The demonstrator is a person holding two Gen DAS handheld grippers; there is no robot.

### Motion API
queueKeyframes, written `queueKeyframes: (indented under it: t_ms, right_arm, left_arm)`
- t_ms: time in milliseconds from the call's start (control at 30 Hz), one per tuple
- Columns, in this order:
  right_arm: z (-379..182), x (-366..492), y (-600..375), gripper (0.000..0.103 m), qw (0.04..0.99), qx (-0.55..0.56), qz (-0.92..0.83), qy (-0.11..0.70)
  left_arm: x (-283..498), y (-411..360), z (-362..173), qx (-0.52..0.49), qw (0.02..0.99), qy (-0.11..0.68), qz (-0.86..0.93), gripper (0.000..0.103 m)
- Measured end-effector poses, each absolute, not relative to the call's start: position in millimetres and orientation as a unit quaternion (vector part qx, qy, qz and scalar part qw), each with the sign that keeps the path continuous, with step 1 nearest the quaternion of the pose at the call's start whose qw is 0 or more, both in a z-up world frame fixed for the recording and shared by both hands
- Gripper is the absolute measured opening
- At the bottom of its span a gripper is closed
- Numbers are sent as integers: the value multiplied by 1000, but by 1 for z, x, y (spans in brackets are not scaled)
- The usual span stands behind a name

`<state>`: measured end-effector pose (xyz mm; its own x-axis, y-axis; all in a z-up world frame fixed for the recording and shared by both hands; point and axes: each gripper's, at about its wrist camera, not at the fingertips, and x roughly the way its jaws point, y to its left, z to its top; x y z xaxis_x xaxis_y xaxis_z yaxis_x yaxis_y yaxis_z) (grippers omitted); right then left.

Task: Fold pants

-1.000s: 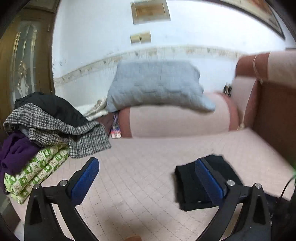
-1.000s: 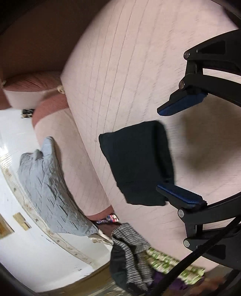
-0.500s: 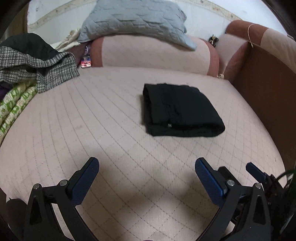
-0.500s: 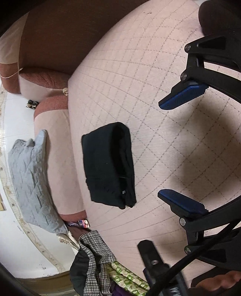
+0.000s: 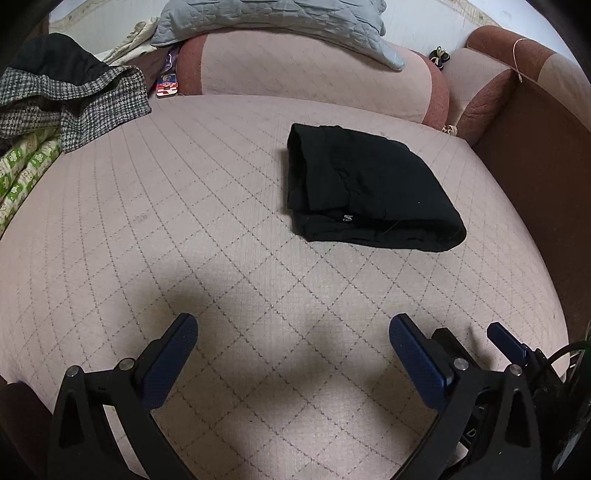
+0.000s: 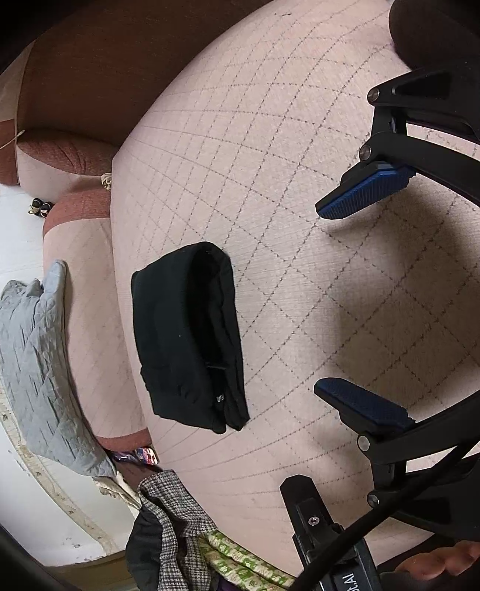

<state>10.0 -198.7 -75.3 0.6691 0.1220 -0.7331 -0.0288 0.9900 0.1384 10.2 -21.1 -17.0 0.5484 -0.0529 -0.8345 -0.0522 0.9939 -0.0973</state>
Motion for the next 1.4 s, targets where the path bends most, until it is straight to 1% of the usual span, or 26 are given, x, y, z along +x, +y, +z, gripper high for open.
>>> queueKeyframes:
  t_ms: [1400]
  right_arm:
    - [-92, 15, -192, 91, 909, 25, 42, 415]
  left_arm:
    - [22, -12, -43, -72, 855, 513, 6, 103]
